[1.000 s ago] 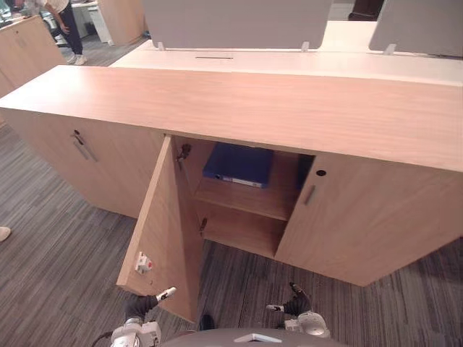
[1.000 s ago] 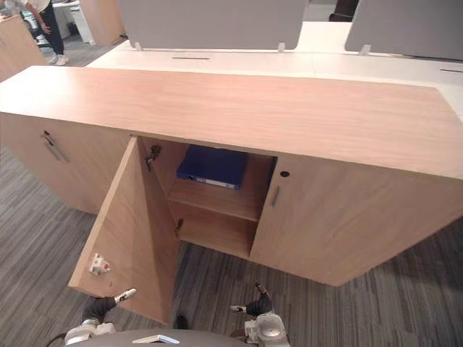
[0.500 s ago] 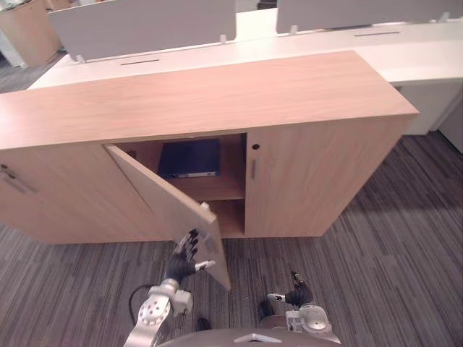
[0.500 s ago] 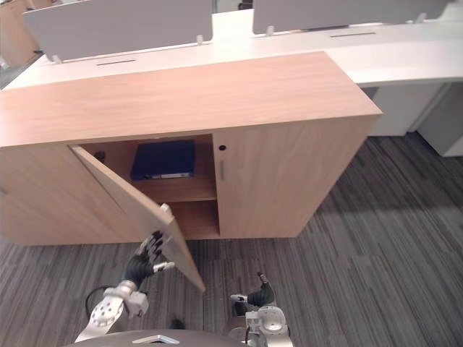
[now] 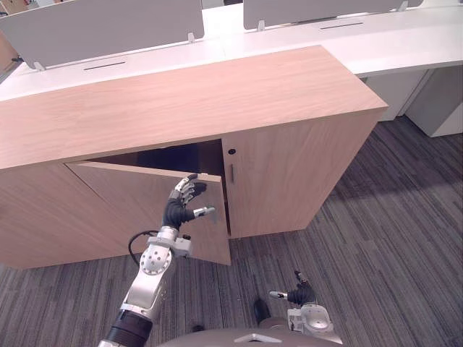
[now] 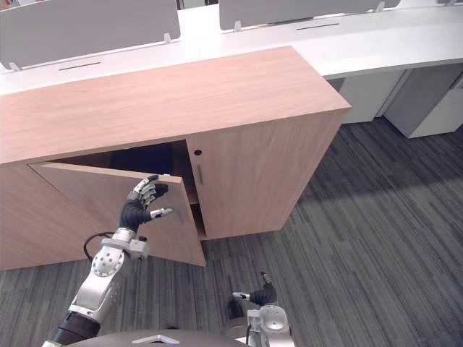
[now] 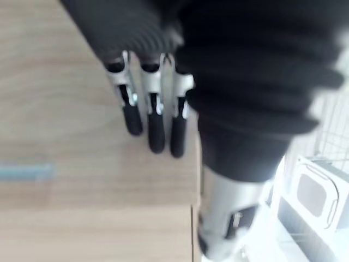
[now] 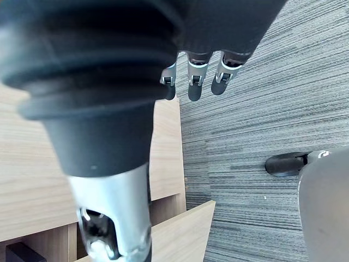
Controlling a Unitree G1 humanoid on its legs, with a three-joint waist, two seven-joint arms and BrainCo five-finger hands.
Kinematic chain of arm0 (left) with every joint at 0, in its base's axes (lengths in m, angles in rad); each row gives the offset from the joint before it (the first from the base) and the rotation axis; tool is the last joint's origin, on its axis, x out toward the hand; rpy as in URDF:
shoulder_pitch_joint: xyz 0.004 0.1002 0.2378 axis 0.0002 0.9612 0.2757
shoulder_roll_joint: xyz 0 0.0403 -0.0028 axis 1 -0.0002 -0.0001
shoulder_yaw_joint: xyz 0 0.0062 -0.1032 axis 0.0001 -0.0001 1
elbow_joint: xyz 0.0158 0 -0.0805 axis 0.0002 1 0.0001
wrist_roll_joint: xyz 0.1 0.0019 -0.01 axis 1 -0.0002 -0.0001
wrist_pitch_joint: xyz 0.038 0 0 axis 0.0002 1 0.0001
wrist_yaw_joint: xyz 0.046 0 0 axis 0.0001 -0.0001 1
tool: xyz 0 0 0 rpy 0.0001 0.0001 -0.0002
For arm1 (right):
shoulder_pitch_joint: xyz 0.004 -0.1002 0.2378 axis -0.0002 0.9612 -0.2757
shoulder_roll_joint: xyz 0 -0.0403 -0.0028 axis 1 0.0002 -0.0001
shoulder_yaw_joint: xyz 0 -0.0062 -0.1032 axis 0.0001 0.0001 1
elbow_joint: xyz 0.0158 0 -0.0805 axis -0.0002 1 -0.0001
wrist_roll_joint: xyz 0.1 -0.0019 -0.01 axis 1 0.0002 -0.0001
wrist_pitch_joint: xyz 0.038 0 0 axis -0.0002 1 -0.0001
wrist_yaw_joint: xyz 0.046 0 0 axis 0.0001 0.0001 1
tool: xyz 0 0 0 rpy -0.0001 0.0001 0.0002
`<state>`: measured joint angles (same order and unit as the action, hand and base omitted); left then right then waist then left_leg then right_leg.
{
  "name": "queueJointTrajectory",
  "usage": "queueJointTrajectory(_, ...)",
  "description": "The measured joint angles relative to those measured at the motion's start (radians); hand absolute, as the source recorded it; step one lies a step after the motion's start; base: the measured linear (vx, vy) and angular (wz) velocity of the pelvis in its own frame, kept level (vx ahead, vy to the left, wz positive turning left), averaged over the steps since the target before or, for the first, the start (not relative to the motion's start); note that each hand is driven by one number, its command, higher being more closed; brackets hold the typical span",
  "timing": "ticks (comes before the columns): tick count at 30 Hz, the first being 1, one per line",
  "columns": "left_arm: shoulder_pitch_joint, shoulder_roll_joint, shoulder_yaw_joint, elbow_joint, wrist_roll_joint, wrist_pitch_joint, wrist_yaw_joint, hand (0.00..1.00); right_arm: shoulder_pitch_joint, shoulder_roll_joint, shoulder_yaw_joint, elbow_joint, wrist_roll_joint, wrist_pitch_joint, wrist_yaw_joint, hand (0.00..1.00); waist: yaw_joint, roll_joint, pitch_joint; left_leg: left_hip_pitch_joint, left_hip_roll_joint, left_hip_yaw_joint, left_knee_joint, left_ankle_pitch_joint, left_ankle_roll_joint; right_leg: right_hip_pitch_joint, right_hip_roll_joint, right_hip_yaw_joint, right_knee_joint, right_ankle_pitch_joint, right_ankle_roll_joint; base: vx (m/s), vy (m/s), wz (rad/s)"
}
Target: Walk over to the cabinet, pick up the folder, carry it to the office cabinet, place the folder inside the office cabinet, then close the office cabinet door
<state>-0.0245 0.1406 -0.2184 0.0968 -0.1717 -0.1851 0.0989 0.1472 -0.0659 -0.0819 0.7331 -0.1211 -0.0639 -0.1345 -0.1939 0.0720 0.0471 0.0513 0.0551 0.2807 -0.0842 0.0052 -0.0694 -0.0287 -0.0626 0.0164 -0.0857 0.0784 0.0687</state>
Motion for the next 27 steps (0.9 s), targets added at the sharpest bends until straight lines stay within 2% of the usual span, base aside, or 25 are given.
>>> queueJointTrajectory(4, -0.063, 0.019, 0.017, 0.035, 0.034, -0.012, 0.012, 0.00, -0.007, 0.003, -0.004, 0.009, 0.001, 0.001, 0.000, 0.00, -0.004, 0.000, 0.001, 0.013, 0.009, 0.016, 0.006, 0.003, 0.004, 0.009, 0.011, 0.003, 0.006, 0.005, -0.004, 0.17, -0.004, -0.15)
queueJointTrajectory(5, -0.113, 0.030, 0.024, 0.054, 0.042, -0.009, 0.026, 0.00, -0.028, 0.006, -0.012, 0.034, 0.001, 0.003, 0.000, 0.00, -0.011, -0.013, 0.012, 0.019, 0.012, 0.020, 0.006, -0.002, 0.002, 0.011, 0.017, -0.001, 0.006, 0.005, -0.004, 0.09, -0.010, -0.11)
queueJointTrajectory(7, -0.148, 0.042, 0.036, 0.074, 0.046, -0.009, 0.029, 0.00, -0.036, 0.012, -0.020, 0.038, 0.001, 0.003, -0.001, 0.00, -0.024, -0.023, 0.021, 0.022, 0.014, 0.020, 0.006, -0.004, 0.000, 0.013, 0.018, -0.005, 0.006, 0.005, -0.004, 0.05, -0.013, -0.07)
queueJointTrajectory(9, -0.153, 0.049, 0.043, 0.076, 0.056, -0.002, 0.029, 0.00, -0.036, 0.011, -0.026, 0.037, 0.002, 0.003, -0.001, 0.00, -0.033, -0.024, 0.021, 0.026, 0.013, 0.020, 0.006, -0.008, -0.001, 0.014, 0.016, -0.005, 0.006, 0.005, -0.004, 0.02, -0.005, -0.08)
queueJointTrajectory(16, -0.138, 0.052, 0.040, 0.088, 0.046, 0.005, 0.013, 0.00, -0.012, -0.023, -0.042, 0.080, 0.001, 0.029, 0.001, 0.00, -0.029, -0.026, 0.027, 0.040, 0.004, 0.014, 0.006, -0.017, 0.004, 0.027, 0.003, -0.038, 0.005, 0.000, -0.006, -0.05, -0.010, 0.01)
queueJointTrajectory(21, -0.083, 0.067, -0.001, 0.050, -0.023, 0.002, -0.044, 0.00, 0.028, -0.032, -0.042, 0.096, 0.003, 0.028, 0.002, 0.00, -0.022, -0.029, 0.026, 0.034, 0.003, -0.009, 0.004, -0.012, 0.008, 0.027, 0.000, -0.065, -0.001, -0.011, 0.000, -0.07, -0.028, 0.13)
queueJointTrajectory(27, -0.053, 0.112, -0.070, 0.000, -0.022, -0.001, -0.107, 0.00, 0.025, -0.034, -0.036, 0.109, 0.001, 0.023, 0.003, 0.00, -0.019, -0.034, 0.023, 0.024, 0.001, -0.031, 0.004, -0.012, 0.009, 0.028, -0.004, -0.084, 0.001, -0.012, 0.002, 0.01, -0.009, 0.09)
